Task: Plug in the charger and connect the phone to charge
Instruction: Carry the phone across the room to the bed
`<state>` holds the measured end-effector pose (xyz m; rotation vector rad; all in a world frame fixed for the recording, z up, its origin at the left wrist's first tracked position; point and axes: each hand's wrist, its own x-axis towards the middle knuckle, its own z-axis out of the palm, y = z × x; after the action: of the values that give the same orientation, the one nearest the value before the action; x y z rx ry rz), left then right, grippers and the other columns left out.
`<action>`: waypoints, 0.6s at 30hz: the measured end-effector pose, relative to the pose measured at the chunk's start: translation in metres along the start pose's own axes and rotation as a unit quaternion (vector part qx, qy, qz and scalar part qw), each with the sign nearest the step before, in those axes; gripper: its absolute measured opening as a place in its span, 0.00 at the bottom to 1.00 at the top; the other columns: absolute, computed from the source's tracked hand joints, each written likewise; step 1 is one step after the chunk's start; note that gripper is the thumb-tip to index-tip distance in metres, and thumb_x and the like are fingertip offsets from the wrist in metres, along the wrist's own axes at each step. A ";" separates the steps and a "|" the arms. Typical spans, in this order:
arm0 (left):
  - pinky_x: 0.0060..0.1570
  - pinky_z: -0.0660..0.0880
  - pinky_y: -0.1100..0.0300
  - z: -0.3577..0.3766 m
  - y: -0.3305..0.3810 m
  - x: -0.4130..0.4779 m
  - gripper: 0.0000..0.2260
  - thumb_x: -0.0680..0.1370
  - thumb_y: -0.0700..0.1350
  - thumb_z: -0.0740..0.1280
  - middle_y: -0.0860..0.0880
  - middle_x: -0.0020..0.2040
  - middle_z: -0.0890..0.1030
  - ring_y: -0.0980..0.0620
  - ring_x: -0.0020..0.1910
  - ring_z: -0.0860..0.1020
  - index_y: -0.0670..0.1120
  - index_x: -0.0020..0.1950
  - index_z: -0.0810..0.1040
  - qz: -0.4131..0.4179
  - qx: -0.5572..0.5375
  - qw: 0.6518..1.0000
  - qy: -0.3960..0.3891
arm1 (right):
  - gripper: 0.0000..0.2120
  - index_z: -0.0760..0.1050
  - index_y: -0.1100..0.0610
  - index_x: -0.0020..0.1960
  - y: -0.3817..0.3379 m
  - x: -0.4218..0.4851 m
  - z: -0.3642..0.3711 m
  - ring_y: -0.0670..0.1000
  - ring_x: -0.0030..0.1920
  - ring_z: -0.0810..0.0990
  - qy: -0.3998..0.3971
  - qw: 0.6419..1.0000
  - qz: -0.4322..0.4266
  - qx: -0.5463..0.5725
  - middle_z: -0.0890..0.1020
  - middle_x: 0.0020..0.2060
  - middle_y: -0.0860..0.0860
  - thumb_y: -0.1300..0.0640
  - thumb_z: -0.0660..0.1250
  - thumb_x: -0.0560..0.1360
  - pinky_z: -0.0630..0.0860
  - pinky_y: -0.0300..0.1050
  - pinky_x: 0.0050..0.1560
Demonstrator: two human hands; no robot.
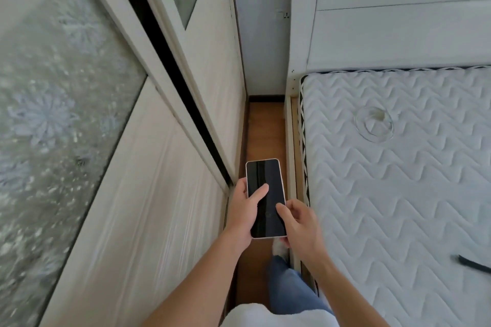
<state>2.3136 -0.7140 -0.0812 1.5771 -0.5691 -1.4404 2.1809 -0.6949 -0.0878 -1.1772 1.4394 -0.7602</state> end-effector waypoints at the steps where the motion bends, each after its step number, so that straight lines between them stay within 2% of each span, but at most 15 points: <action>1: 0.48 0.83 0.47 0.008 0.010 0.015 0.09 0.77 0.46 0.71 0.46 0.52 0.85 0.45 0.50 0.84 0.52 0.56 0.77 0.001 0.002 1.000 -0.002 | 0.12 0.73 0.55 0.38 -0.005 0.018 -0.005 0.44 0.24 0.74 0.002 1.000 0.002 0.002 0.76 0.24 0.45 0.54 0.65 0.80 0.72 0.37 0.22; 5: 0.43 0.82 0.51 0.041 0.049 0.063 0.08 0.78 0.46 0.70 0.46 0.51 0.84 0.46 0.49 0.84 0.51 0.56 0.76 0.005 0.011 1.000 -0.004 | 0.11 0.74 0.54 0.40 -0.025 0.081 -0.027 0.47 0.23 0.76 0.003 1.000 0.014 -0.001 0.75 0.26 0.48 0.52 0.65 0.80 0.76 0.40 0.24; 10: 0.51 0.82 0.41 0.070 0.090 0.109 0.09 0.78 0.47 0.70 0.44 0.52 0.83 0.44 0.50 0.84 0.52 0.56 0.75 0.010 0.012 1.000 -0.004 | 0.10 0.76 0.55 0.46 -0.052 0.140 -0.046 0.59 0.33 0.83 -0.006 1.000 0.006 -0.005 0.83 0.37 0.60 0.50 0.65 0.80 0.77 0.38 0.25; 16: 0.45 0.83 0.50 0.092 0.129 0.163 0.08 0.79 0.47 0.69 0.46 0.52 0.83 0.46 0.49 0.83 0.53 0.57 0.74 0.025 0.020 0.999 -0.003 | 0.09 0.75 0.54 0.46 -0.078 0.204 -0.056 0.58 0.33 0.84 -0.006 1.000 0.002 -0.022 0.83 0.38 0.60 0.50 0.64 0.80 0.78 0.38 0.26; 18: 0.42 0.82 0.53 0.097 0.139 0.181 0.08 0.79 0.46 0.69 0.46 0.52 0.83 0.46 0.49 0.83 0.53 0.56 0.74 0.025 0.017 1.000 -0.004 | 0.08 0.75 0.53 0.45 -0.086 0.223 -0.059 0.55 0.31 0.83 -0.003 1.000 0.001 -0.029 0.82 0.36 0.58 0.50 0.64 0.80 0.78 0.37 0.26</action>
<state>2.2926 -0.9594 -0.0540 1.5729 -0.6354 -1.4080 2.1606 -0.9396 -0.0705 -1.2214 1.4659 -0.7156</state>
